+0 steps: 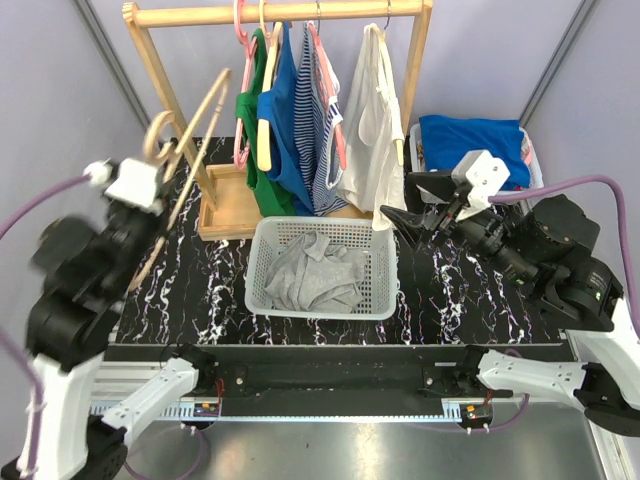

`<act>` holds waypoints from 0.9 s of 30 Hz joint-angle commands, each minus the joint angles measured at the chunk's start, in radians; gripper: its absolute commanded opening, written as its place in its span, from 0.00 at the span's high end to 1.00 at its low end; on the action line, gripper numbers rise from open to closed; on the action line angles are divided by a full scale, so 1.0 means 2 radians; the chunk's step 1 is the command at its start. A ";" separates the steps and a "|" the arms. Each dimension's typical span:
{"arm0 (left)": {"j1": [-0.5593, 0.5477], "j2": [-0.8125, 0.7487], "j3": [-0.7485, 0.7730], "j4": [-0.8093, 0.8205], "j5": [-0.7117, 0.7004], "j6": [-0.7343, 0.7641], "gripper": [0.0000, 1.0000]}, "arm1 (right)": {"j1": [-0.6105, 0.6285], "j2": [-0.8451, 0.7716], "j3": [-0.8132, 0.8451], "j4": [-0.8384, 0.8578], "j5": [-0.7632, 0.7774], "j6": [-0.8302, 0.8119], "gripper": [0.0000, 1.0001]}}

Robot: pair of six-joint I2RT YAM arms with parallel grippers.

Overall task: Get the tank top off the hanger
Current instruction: Place the hanger at the clothesline.

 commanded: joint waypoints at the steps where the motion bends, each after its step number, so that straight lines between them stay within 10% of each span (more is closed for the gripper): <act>1: 0.053 0.099 0.012 0.007 0.047 -0.043 1.00 | -0.001 -0.017 0.003 0.003 0.013 0.005 0.28; 7: 0.196 0.231 0.116 -0.004 0.167 -0.090 1.00 | -0.001 -0.048 -0.003 -0.008 0.035 0.009 0.29; 27: 0.207 0.433 0.359 -0.008 0.223 -0.104 1.00 | -0.001 -0.052 -0.031 -0.008 0.027 0.021 0.30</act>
